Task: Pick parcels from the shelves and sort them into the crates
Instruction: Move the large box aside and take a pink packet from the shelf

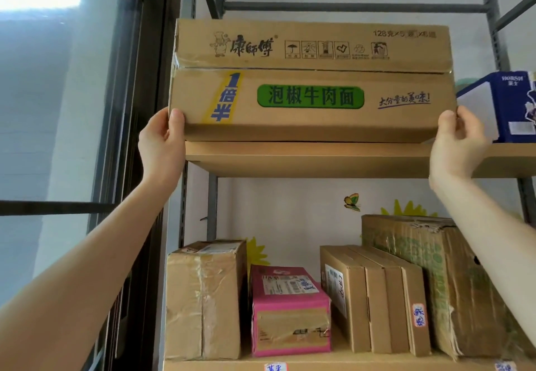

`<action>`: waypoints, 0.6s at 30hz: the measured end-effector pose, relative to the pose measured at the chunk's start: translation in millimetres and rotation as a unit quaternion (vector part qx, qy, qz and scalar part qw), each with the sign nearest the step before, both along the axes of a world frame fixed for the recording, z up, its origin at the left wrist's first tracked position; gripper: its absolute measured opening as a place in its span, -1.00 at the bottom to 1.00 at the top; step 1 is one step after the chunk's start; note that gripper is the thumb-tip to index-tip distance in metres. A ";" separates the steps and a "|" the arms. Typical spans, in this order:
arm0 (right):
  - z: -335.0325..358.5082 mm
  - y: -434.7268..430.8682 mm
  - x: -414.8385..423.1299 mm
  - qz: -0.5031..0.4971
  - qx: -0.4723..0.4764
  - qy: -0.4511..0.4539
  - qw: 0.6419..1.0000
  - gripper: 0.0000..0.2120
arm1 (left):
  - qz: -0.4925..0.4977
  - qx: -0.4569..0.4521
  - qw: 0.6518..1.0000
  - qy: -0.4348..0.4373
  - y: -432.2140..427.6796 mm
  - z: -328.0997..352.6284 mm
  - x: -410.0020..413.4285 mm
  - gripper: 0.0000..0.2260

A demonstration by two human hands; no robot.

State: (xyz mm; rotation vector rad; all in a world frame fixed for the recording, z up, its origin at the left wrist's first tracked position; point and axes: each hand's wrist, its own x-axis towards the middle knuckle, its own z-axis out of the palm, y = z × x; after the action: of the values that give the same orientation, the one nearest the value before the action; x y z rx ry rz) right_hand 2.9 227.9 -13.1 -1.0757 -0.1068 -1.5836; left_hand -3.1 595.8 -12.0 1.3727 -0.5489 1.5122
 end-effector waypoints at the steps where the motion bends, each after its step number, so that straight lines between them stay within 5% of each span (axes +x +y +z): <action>1: 0.0 -0.1 3.3 -0.001 -0.009 0.012 1.000 -0.62 | 0.010 0.000 1.000 0.010 -0.2 0.1 2.8 -0.71; 10: 5.0 0.1 21.8 -0.054 -0.149 0.178 0.971 -0.59 | 0.060 -0.079 0.988 0.115 -4.2 3.4 34.7 -0.79; 18: 11.8 -4.7 45.4 -0.135 -0.168 0.259 0.941 -0.64 | 0.063 -0.150 0.979 0.120 -8.5 5.7 52.8 -0.82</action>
State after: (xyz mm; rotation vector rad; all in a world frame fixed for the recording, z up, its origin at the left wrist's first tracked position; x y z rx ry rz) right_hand 48.2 223.2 -1.3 -1.8105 0.1379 -1.4964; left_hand 49.7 587.3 -6.3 1.3459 -0.0795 1.4335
